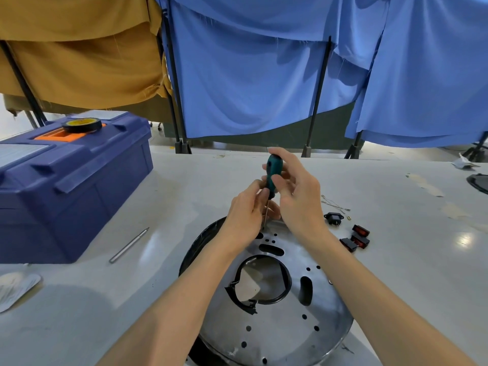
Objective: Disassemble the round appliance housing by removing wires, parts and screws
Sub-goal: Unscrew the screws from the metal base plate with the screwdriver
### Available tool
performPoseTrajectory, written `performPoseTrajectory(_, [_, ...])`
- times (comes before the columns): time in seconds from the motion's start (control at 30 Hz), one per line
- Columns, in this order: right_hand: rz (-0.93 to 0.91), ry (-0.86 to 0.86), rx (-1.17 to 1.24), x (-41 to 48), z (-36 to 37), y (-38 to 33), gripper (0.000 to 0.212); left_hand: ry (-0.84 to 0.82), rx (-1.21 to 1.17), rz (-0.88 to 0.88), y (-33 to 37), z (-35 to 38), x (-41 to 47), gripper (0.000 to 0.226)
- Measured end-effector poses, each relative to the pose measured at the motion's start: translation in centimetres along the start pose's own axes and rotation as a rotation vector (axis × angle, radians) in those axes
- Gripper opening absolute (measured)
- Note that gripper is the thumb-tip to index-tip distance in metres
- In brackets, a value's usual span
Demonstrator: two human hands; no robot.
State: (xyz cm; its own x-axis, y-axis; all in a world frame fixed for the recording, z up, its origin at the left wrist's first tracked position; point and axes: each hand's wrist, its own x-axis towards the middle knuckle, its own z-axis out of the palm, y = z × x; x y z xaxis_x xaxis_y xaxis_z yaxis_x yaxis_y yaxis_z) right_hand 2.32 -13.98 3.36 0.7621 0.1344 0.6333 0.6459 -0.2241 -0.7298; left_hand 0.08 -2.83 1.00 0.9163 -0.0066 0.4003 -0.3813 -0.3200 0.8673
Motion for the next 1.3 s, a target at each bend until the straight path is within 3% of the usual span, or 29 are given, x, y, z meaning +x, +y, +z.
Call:
performPoseTrajectory(0.13, [-0.012, 0.027, -0.050, 0.1, 0.1, 0.0, 0.047, 0.028, 0.035, -0.045, -0.3, -0.1, 0.0, 0.001])
performPoseTrajectory(0.3, [-0.012, 0.028, -0.048, 0.0, 0.2, -0.3, 0.056, -0.011, 0.116, 0.031, -0.5, 0.1, 0.1, 0.020])
performPoseTrajectory(0.47, [0.000, -0.007, 0.009, -0.1, 0.1, -0.4, 0.046, -0.002, 0.071, -0.013, -0.8, 0.0, 0.0, 0.004])
performPoseTrajectory(0.6, [-0.025, 0.077, -0.033, 0.2, 0.3, -0.4, 0.046, -0.014, 0.093, 0.001, -0.7, 0.0, 0.0, 0.014])
performPoseTrajectory(0.77, [-0.001, 0.050, -0.025, 0.0, -0.2, -0.2, 0.060, 0.005, 0.068, 0.013, -0.4, 0.0, 0.2, 0.015])
performPoseTrajectory(0.93, [0.006, 0.044, -0.006, 0.0, 0.0, -0.3, 0.045, 0.041, 0.055, -0.044, -0.4, 0.0, 0.1, 0.007])
performPoseTrajectory(1.13, [0.030, 0.072, -0.011, 0.1, 0.0, -0.3, 0.060, 0.004, -0.025, -0.035, 0.5, -0.1, 0.1, 0.019])
performPoseTrajectory(1.3, [0.014, 0.016, 0.004, 0.0, 0.0, -0.2, 0.045, 0.060, 0.010, -0.080, 0.2, -0.1, 0.0, 0.006])
